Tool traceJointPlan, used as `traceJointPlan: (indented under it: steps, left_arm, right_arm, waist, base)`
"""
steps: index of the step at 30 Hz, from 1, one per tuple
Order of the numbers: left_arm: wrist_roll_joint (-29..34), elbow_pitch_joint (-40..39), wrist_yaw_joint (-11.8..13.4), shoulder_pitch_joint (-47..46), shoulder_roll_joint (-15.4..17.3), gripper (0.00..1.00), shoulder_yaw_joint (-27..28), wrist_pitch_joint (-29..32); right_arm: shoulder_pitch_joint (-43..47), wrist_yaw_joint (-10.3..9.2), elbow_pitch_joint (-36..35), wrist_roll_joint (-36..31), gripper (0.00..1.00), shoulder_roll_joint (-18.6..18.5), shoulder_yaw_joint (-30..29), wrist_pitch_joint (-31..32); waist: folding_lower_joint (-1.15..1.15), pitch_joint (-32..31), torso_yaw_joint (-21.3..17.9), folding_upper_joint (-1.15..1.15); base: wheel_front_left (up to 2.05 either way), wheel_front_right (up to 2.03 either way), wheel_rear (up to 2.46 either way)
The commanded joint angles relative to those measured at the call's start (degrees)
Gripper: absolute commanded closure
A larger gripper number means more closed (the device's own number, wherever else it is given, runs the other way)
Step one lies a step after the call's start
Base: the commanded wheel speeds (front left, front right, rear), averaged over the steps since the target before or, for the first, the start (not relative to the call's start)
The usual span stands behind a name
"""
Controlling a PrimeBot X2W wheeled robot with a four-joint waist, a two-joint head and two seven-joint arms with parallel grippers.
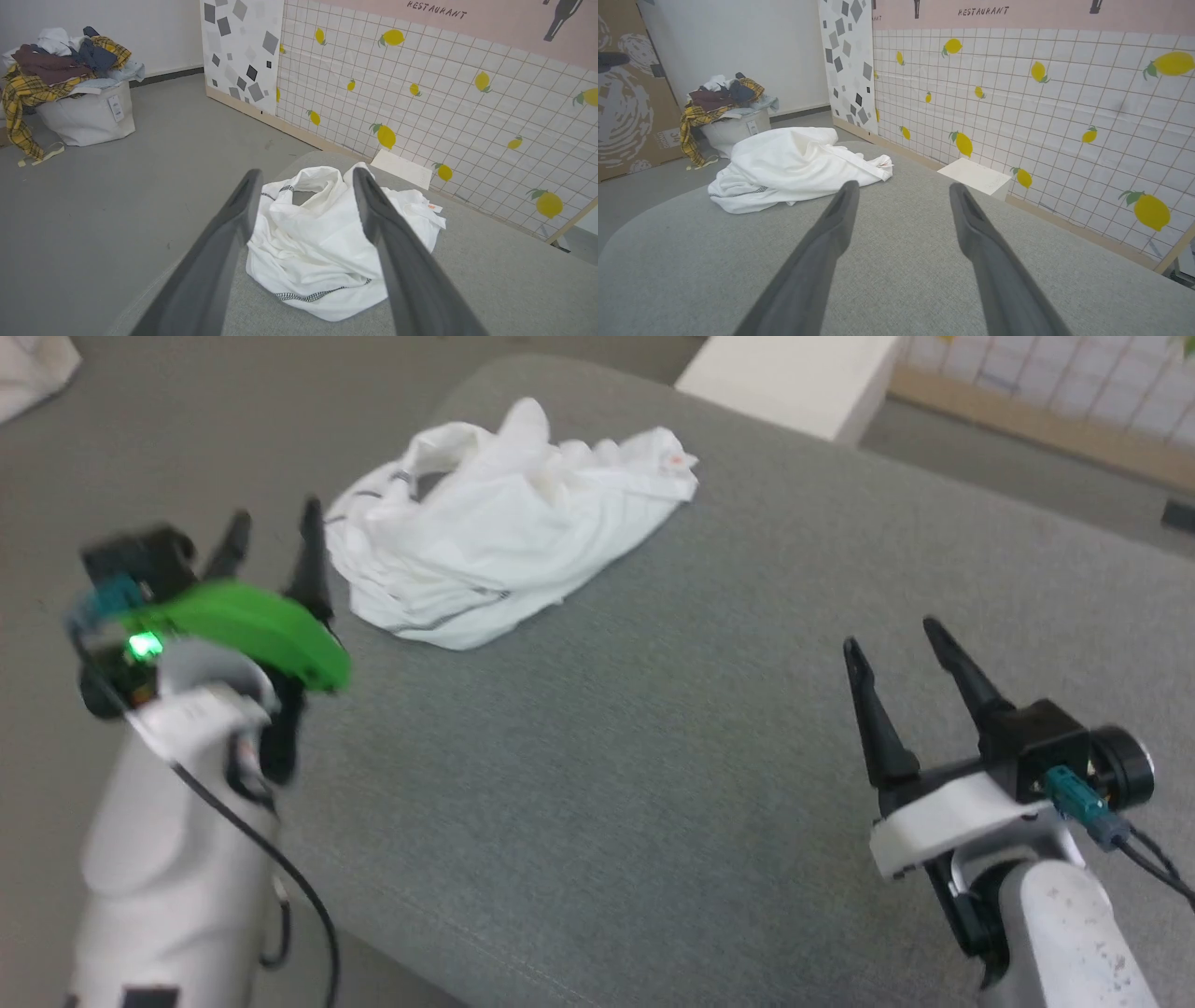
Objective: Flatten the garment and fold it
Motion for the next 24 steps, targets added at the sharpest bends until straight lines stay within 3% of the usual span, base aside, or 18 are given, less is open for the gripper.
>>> traceJointPlan:
  steps: [1, 6, 10, 17, 23, 24]
  left_arm:
    - [-1.34, 1.17, -0.76, -2.72, 0.94, 0.0, 0.78, 1.46]
    - [-6.82, 6.18, -3.13, -10.94, 3.36, 0.0, 3.62, 8.56]
    - [-11.1, 9.5, -3.12, -14.25, 5.11, 0.0, 5.73, 15.98]
    - [-16.22, 15.04, 1.27, -13.96, 5.46, 0.0, 8.2, 27.22]
    - [-18.44, 18.91, 4.27, -10.07, 3.9, 0.0, 7.69, 35.15]
    - [-18.56, 18.89, 4.34, -9.49, 3.66, 0.05, 7.48, 35.78]
  right_arm:
    - [-1.61, -0.09, -0.56, -0.69, 0.0, -0.03, 0.39, 0.22]
    - [-5.36, -0.09, -1.26, -2.02, 0.0, -0.03, 1.23, 0.33]
    - [-7.88, -0.09, -1.71, -2.44, 0.0, -0.03, 1.9, 0.11]
    - [-10.04, -0.09, -1.58, -2.31, 0.0, -0.03, 1.95, -0.88]
    - [-10.45, -0.09, -0.2, -2.2, 0.0, -0.03, 1.11, -1.82]
    - [-10.41, -0.09, -0.02, -2.08, 0.0, -0.03, 1.08, -1.93]
  waist:
    - [0.0, 10.56, -7.15, 0.0]
    - [0.0, 18.09, -11.55, 0.0]
    - [0.0, 23.13, -14.56, 0.0]
    - [0.0, 28.01, -17.38, 0.0]
    - [0.0, 27.39, -17.23, 0.0]
    - [0.0, 26.91, -17.1, 0.0]
  base:
    - [0.0, 0.0, 0.0]
    - [0.0, 0.0, 0.0]
    - [0.0, 0.0, 0.0]
    - [0.0, 0.0, 0.0]
    - [0.0, 0.0, 0.0]
    - [0.0, 0.0, 0.0]
